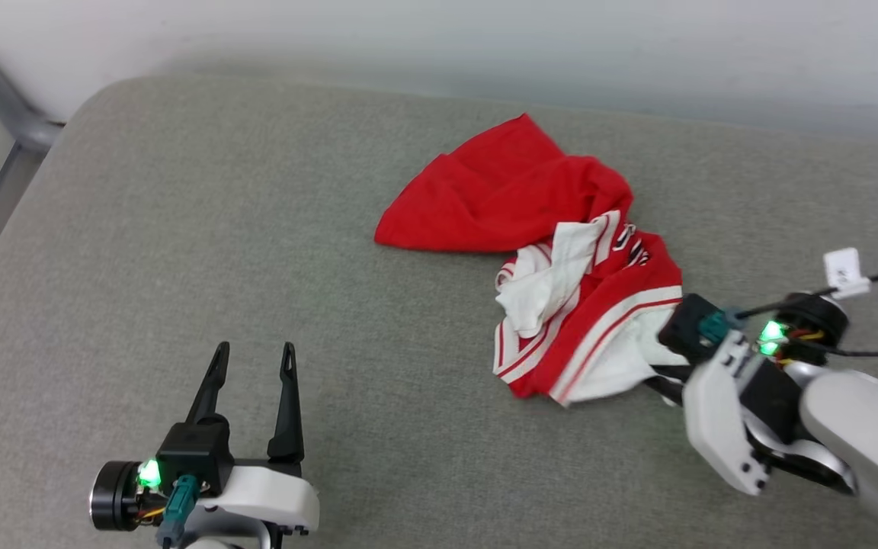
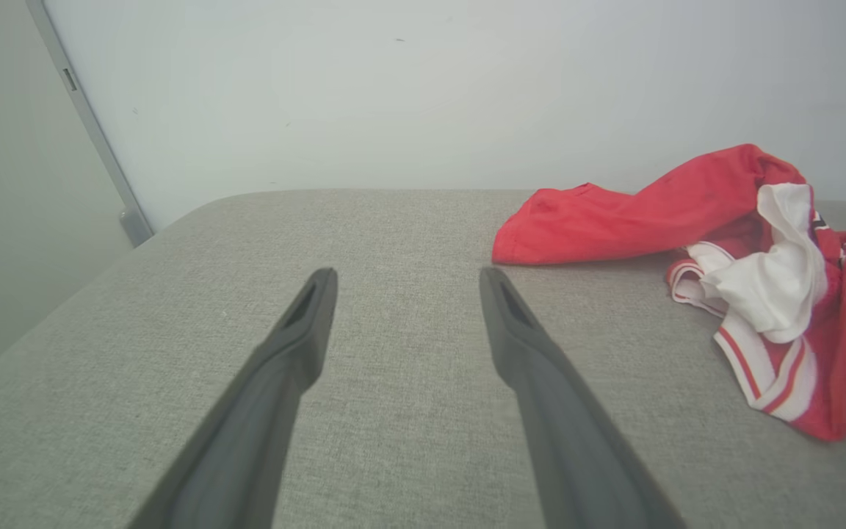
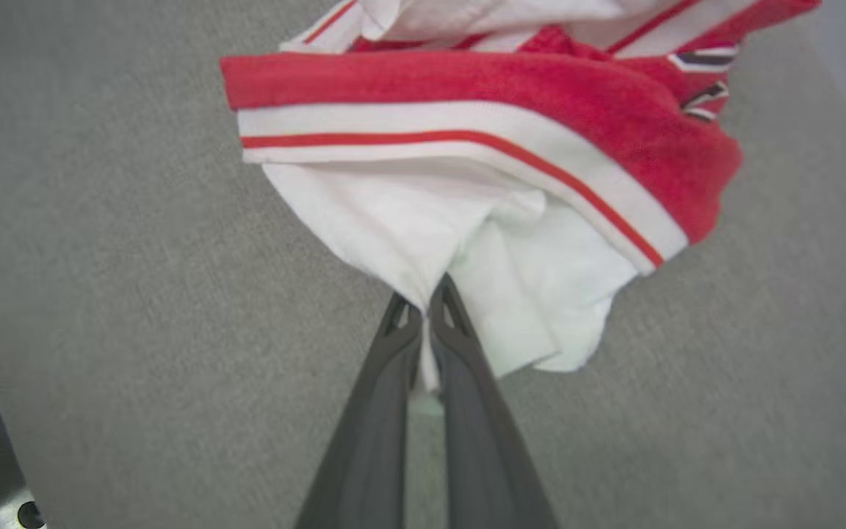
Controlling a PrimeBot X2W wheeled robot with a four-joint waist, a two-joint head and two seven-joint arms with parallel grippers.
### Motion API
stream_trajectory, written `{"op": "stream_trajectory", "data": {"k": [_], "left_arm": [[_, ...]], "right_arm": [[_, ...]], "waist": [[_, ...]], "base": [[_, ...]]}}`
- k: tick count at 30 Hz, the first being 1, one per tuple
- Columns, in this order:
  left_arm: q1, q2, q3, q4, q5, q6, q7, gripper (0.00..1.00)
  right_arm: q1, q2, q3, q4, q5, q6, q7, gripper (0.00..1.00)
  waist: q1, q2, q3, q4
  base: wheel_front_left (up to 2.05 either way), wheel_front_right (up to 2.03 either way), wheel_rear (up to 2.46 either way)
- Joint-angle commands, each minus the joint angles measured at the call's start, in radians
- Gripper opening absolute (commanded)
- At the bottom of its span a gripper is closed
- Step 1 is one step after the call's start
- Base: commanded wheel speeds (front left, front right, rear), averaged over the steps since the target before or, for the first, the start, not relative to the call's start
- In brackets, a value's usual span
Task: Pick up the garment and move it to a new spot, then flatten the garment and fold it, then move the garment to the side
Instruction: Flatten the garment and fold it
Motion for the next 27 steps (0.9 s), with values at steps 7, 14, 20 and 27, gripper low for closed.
{"op": "stream_trajectory", "data": {"k": [7,14,20,27], "left_arm": [[0.043,-0.001,0.023,-0.002,0.014,-0.016,-0.003,1.0],[0.06,0.001,0.038,-0.006,0.024,-0.026,-0.003,1.0],[0.049,0.001,0.038,-0.003,0.029,-0.035,-0.003,1.0],[0.052,0.001,0.039,0.006,0.03,-0.035,-0.003,1.0]], "right_arm": [[0.191,-0.117,-0.15,-0.017,0.002,-0.002,-0.025,0.0],[0.403,-0.176,-0.315,0.055,0.017,-0.002,-0.02,0.0],[0.545,-0.165,-0.408,0.18,0.039,-0.002,-0.01,0.0],[0.609,-0.096,-0.483,0.257,0.051,-0.002,-0.099,0.0]], "waist": [[0.0,0.0,-0.067,-0.07],[0.0,0.0,-0.077,-0.089],[0.0,0.0,-0.071,-0.084],[0.0,0.0,-0.081,-0.075]], "base": [[0.0,0.0,0.0],[0.0,0.0,0.0],[0.0,0.0,0.0],[0.0,0.0,0.0]]}}
